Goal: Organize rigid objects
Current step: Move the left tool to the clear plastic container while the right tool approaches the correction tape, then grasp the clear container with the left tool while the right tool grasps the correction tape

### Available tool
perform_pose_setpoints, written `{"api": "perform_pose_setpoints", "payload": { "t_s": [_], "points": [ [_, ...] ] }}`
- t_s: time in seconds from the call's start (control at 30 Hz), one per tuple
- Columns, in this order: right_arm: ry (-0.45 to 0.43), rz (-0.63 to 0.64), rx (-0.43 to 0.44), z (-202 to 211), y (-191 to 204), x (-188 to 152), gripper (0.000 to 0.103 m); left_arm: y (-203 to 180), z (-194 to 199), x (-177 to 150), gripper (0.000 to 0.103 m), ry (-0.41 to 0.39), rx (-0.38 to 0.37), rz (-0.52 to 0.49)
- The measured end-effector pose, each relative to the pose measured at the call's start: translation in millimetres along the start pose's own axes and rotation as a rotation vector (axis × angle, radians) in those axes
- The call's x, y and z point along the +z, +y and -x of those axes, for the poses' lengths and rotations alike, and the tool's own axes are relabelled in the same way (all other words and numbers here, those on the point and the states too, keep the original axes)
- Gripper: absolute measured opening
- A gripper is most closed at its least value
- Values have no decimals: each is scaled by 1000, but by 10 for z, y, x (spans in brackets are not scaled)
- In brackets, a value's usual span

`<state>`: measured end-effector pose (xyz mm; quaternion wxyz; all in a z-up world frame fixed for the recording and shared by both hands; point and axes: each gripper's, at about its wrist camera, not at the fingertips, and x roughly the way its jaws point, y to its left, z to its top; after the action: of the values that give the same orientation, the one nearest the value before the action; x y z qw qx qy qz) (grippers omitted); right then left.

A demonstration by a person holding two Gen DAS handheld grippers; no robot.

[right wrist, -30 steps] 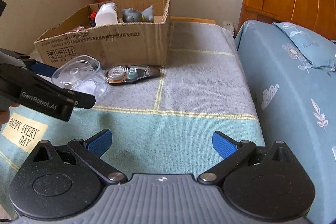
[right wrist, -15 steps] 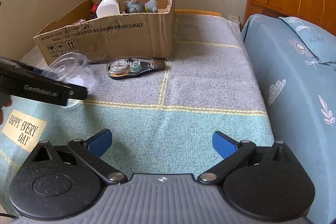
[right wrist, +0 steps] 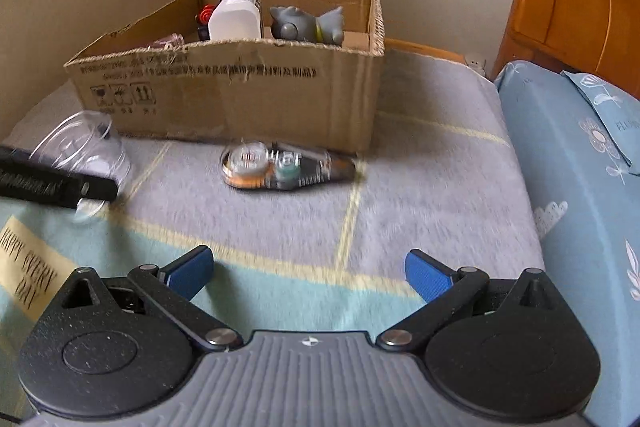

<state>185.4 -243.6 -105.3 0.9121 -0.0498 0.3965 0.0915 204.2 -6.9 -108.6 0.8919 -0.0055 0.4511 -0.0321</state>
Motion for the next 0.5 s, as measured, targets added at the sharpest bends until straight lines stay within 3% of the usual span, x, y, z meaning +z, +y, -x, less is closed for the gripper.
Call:
{"api": "perform_pose_setpoints", "payload": {
  "t_s": [0.17,0.5],
  "points": [
    [-21,7,7,-148,17,144,103,50,-17,-24,102,-5,-7,5],
    [-48,9,-3,-318,108,297,103,38,-55,-27,102,-25,1,-33]
  ]
}}
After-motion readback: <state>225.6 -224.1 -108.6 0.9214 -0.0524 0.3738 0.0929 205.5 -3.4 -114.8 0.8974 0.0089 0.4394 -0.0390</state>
